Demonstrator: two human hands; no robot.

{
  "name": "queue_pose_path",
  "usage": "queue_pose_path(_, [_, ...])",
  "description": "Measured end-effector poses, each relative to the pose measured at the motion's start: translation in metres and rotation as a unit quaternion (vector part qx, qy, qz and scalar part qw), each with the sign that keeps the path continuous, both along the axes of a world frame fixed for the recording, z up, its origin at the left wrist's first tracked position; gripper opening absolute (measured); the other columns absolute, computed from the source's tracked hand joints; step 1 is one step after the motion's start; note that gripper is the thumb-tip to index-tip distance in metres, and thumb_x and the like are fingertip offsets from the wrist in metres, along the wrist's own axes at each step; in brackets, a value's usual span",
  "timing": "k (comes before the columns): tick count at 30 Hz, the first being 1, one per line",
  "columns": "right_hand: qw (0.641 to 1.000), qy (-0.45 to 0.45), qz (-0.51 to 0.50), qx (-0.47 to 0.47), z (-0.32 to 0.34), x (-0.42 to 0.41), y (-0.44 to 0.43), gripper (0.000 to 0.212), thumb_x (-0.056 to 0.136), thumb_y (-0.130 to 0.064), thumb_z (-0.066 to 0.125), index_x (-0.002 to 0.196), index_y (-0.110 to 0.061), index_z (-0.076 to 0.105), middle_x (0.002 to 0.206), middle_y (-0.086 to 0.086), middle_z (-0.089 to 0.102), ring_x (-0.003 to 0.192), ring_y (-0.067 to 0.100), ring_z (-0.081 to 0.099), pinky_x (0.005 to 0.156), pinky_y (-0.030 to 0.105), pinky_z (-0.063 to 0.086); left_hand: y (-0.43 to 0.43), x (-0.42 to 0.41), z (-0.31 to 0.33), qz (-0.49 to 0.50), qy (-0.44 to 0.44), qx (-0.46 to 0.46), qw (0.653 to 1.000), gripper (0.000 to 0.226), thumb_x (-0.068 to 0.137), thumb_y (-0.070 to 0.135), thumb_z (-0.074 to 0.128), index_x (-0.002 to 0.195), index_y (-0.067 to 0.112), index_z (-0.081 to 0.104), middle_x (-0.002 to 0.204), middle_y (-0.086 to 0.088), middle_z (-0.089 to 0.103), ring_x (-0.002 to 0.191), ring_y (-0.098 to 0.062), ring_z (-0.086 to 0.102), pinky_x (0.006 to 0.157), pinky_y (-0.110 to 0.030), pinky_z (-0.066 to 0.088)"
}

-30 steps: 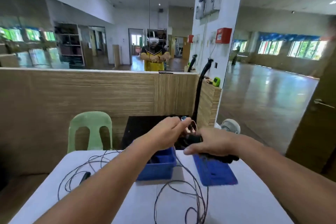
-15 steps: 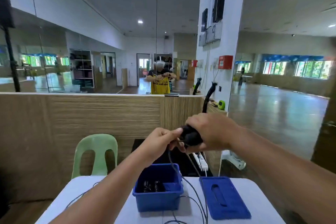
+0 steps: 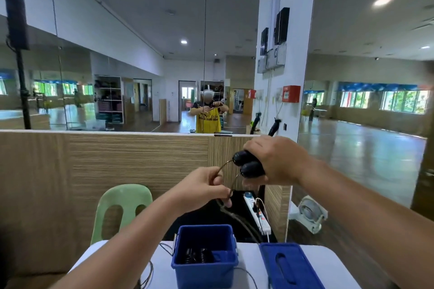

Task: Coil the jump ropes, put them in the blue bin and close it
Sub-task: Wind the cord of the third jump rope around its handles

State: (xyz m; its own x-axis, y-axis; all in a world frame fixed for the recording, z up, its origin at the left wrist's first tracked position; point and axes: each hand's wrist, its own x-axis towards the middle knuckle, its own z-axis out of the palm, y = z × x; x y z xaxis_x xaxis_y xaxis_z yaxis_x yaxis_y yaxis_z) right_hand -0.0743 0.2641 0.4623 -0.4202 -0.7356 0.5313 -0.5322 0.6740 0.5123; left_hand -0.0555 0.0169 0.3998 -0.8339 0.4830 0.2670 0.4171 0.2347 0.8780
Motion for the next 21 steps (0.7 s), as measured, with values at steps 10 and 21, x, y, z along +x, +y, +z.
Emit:
queue_pose_path(10, [0.988, -0.111, 0.004, -0.107, 0.013, 0.004, 0.015, 0.074, 0.071, -0.088, 0.054, 0.115, -0.028, 0.054, 0.1, -0.009, 0.066, 0.084, 0.011, 0.063, 0.077, 0.034, 0.059, 0.019, 0.008, 0.006, -0.048, -0.058, 0.165, 0.983, 0.038, 0.096, 0.051, 0.057, 0.088, 0.015, 0.05, 0.064, 0.001, 0.034, 0.052, -0.013, 0.026, 0.049, -0.025, 0.026])
queue_pose_path(21, [0.727, -0.28, 0.275, -0.564, -0.01, 0.022, -0.004, 0.063, 0.08, -0.065, 0.072, 0.093, -0.005, 0.06, 0.075, 0.018, 0.064, 0.066, 0.039, 0.063, 0.064, 0.055, 0.054, 0.053, 0.022, -0.001, -0.001, -0.013, 0.159, 0.987, 0.049, 0.1, 0.055, 0.042, 0.066, 0.019, 0.048, 0.057, 0.002, 0.037, 0.05, -0.015, 0.025, 0.056, -0.04, 0.014])
